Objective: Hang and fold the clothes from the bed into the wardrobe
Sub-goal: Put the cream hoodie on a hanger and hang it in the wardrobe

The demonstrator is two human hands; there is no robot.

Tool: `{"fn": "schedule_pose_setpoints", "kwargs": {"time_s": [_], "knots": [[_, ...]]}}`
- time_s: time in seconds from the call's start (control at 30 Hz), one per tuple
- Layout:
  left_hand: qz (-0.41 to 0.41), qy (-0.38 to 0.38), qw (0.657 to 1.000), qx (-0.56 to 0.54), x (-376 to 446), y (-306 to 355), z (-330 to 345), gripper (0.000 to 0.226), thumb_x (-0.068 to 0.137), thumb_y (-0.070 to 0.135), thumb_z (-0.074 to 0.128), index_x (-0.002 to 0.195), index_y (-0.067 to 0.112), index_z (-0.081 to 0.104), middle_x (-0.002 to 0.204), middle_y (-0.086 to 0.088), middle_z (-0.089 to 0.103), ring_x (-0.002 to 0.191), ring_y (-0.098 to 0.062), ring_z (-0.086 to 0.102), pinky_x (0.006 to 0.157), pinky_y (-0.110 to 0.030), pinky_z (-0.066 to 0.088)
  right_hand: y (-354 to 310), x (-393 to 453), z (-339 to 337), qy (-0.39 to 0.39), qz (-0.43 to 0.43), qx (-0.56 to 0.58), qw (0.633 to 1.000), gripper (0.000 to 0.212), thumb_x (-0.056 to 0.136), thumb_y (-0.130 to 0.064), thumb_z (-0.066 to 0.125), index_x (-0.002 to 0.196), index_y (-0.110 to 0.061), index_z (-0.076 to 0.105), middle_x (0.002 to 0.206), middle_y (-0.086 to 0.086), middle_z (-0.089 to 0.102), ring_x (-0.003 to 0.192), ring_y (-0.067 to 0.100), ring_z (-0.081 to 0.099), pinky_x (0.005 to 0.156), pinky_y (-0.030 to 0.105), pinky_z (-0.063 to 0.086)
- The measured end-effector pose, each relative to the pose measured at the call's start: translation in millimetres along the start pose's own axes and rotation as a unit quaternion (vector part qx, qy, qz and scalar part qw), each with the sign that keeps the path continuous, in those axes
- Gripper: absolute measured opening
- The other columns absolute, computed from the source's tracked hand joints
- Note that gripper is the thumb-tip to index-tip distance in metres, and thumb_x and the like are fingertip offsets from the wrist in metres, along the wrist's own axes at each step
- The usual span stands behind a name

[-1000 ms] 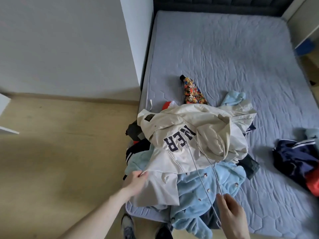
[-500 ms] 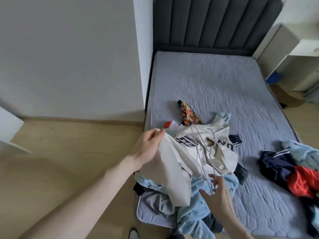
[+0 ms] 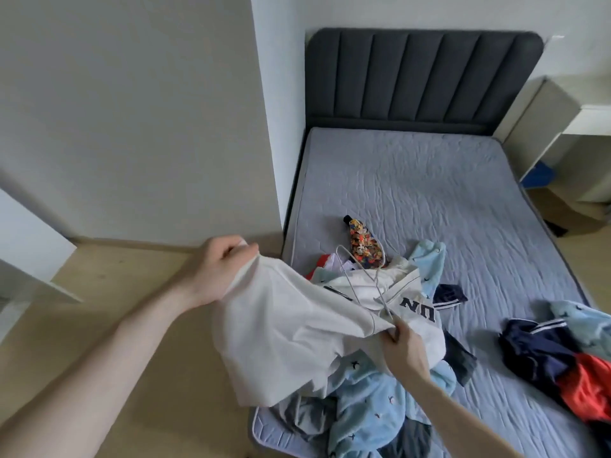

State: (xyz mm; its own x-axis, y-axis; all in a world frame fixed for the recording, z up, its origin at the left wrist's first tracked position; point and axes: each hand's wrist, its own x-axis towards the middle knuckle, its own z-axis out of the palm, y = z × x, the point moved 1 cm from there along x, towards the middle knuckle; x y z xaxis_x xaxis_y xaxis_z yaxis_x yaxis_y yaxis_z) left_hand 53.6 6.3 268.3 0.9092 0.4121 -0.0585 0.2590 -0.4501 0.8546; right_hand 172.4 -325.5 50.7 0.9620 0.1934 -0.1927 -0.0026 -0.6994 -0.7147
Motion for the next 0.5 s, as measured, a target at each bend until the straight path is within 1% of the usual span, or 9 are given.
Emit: {"fn": "schedule_pose_setpoints", "kwargs": {"time_s": [0.07, 0.13, 0.23, 0.3, 0.33, 0.4, 0.43, 0.47, 0.5], "knots": [[-0.065, 0.031, 0.986, 0.151, -0.9, -44.1, -20.8, 0.047, 0.086, 0.046, 0.061, 0.065, 0.009, 0.04, 0.058, 0.004, 0.037, 0.058, -0.017, 0.036, 0.057, -0.034, 0.03, -15.0, 6.6, -19.7, -0.019, -0.044, 0.036, 0.998, 0.027, 0.082, -0.016, 0.062, 0.066, -0.015, 0.04, 0.057, -0.007, 0.043, 0.057, 0.016, 0.036, 0.052, 0.035, 0.028], [-0.158, 0.016, 0.948, 0.276, -13.3, -89.0, -32.9, 0.044, 0.084, 0.044, 0.064, 0.063, 0.012, 0.042, 0.055, 0.006, 0.045, 0.059, -0.022, 0.045, 0.055, -0.032, 0.034, -28.7, 14.4, -35.5, -0.072, -0.095, 0.038, 0.992, 0.043, 0.072, -0.012, 0.072, 0.064, -0.017, 0.03, 0.057, -0.009, 0.031, 0.058, 0.011, 0.027, 0.053, 0.033, 0.023], [-0.261, -0.132, 0.873, 0.39, -40.2, -134.3, -15.7, 0.03, 0.084, 0.039, 0.067, 0.071, 0.016, 0.053, 0.067, 0.004, 0.061, 0.065, -0.019, 0.055, 0.053, -0.026, 0.036, -48.6, 16.7, -41.0, -0.134, -0.169, -0.026, 0.976, 0.048, 0.063, -0.012, 0.074, 0.064, -0.018, 0.027, 0.055, -0.009, 0.029, 0.059, 0.009, 0.023, 0.053, 0.029, 0.022], [-0.291, -0.218, 0.851, 0.378, -57.4, -137.6, 15.5, 0.02, 0.082, 0.04, 0.07, 0.086, 0.023, 0.063, 0.088, 0.006, 0.068, 0.069, -0.01, 0.06, 0.055, -0.021, 0.042, -56.6, 13.4, -38.3, -0.174, -0.21, -0.05, 0.961, 0.046, 0.061, -0.01, 0.071, 0.061, -0.021, 0.026, 0.053, -0.009, 0.031, 0.057, 0.008, 0.022, 0.052, 0.031, 0.022], [-0.293, -0.241, 0.857, 0.35, -63.4, -136.2, 34.0, 0.033, 0.079, 0.045, 0.072, 0.104, 0.025, 0.065, 0.107, 0.007, 0.069, 0.079, -0.007, 0.064, 0.064, -0.019, 0.05, -56.8, 11.0, -35.2, -0.181, -0.224, -0.049, 0.956, 0.045, 0.061, -0.009, 0.069, 0.059, -0.021, 0.026, 0.052, -0.009, 0.032, 0.054, 0.009, 0.023, 0.052, 0.031, 0.023], [-0.252, -0.275, 0.884, 0.281, -68.5, -125.0, 77.9, 0.08, 0.073, 0.057, 0.077, 0.144, 0.033, 0.047, 0.142, 0.015, 0.049, 0.111, -0.01, 0.063, 0.093, -0.028, 0.054, -54.8, 4.7, -28.7, -0.173, -0.216, -0.029, 0.961, 0.047, 0.062, -0.007, 0.069, 0.057, -0.022, 0.025, 0.051, -0.01, 0.03, 0.054, 0.01, 0.024, 0.053, 0.031, 0.023], [-0.225, -0.293, 0.896, 0.244, -69.3, -112.6, 101.9, 0.097, 0.072, 0.062, 0.08, 0.153, 0.037, 0.033, 0.146, 0.019, 0.039, 0.125, -0.012, 0.057, 0.103, -0.032, 0.05, -54.0, 2.3, -25.0, -0.166, -0.203, -0.015, 0.965, 0.048, 0.062, -0.007, 0.071, 0.056, -0.022, 0.026, 0.05, -0.01, 0.029, 0.055, 0.009, 0.024, 0.054, 0.032, 0.023], [-0.195, -0.305, 0.91, 0.203, -70.2, -96.6, 127.1, 0.102, 0.073, 0.063, 0.081, 0.155, 0.042, 0.025, 0.144, 0.022, 0.033, 0.133, -0.014, 0.05, 0.108, -0.035, 0.047, -53.4, 0.3, -20.9, -0.164, -0.192, -0.003, 0.968, 0.047, 0.062, -0.007, 0.072, 0.056, -0.022, 0.028, 0.05, -0.011, 0.03, 0.054, 0.009, 0.025, 0.054, 0.031, 0.024], [-0.161, -0.302, 0.924, 0.17, -70.9, -81.8, 152.5, 0.095, 0.075, 0.062, 0.081, 0.151, 0.046, 0.026, 0.144, 0.021, 0.037, 0.135, -0.016, 0.049, 0.109, -0.036, 0.046, -53.5, -1.7, -17.5, -0.163, -0.179, 0.004, 0.97, 0.044, 0.062, -0.008, 0.073, 0.056, -0.02, 0.032, 0.05, -0.012, 0.032, 0.053, 0.008, 0.027, 0.053, 0.03, 0.025]]}}
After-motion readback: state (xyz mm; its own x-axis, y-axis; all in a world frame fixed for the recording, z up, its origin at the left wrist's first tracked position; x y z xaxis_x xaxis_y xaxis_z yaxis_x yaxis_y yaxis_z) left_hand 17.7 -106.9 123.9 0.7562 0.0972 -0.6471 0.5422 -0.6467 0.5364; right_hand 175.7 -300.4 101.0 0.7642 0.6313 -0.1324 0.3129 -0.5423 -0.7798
